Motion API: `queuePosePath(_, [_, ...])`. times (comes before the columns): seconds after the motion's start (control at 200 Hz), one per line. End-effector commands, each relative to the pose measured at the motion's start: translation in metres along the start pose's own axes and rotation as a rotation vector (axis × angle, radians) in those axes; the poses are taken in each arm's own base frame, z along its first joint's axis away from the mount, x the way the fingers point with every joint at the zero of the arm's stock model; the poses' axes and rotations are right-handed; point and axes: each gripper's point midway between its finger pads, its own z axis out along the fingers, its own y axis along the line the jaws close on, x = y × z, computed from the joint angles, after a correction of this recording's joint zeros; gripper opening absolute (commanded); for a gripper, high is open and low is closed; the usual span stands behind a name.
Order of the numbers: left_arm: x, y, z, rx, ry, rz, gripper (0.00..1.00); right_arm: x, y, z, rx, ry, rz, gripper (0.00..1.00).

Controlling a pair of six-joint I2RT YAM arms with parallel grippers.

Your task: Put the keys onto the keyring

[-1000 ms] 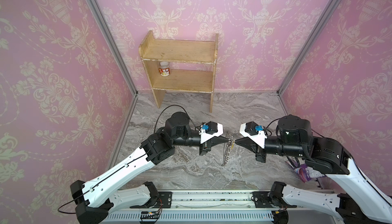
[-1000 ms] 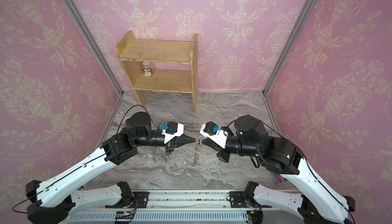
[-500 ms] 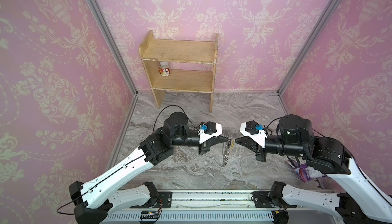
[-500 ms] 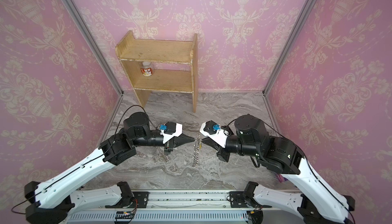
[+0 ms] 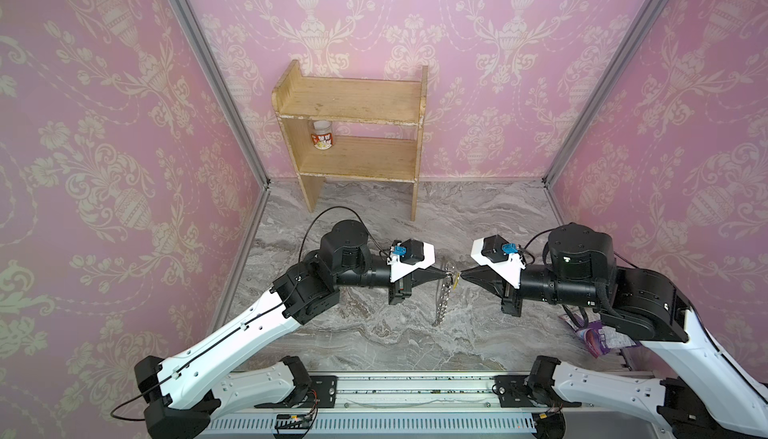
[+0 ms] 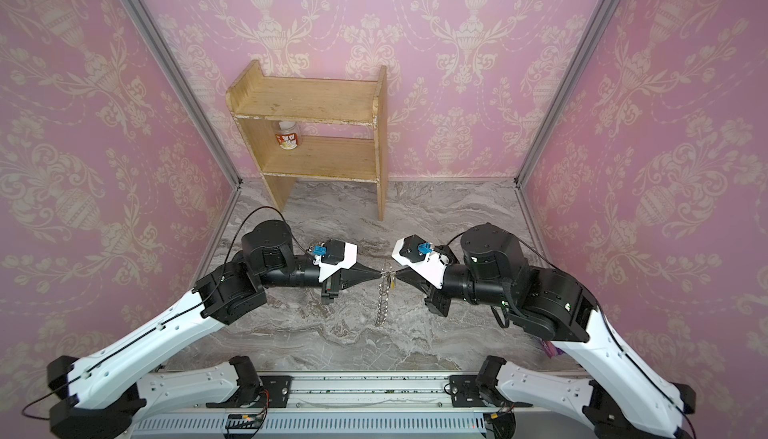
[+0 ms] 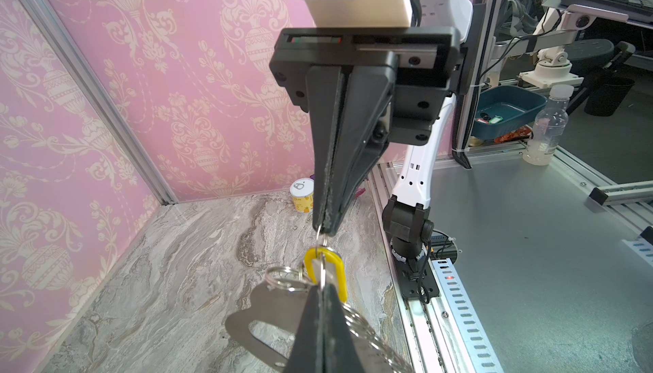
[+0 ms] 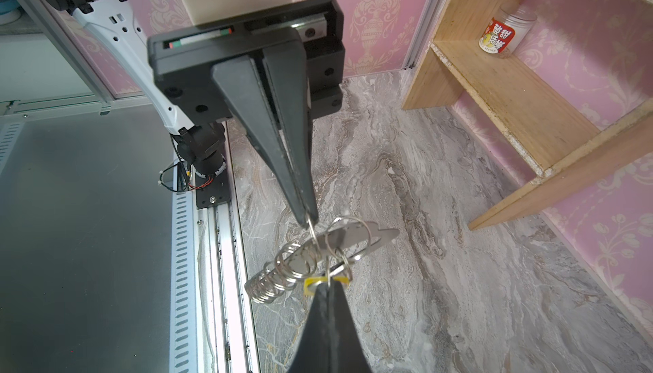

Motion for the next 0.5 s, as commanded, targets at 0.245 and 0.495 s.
queuePosePath(0.245, [-0.0117, -0.0047, -0.0041, 0.007, -0.026, 0.044, 0.00, -0.0116, 0.0018, -0.0078, -0.006, -0.042, 0.006, 0.00])
queuePosePath(0.495, [-0.0124, -0.0024, -0.0036, -0.005, -0.029, 0.051, 0.00, -0.0091, 0.0043, -0.0107, -0.013, -0.045, 0.019, 0.00])
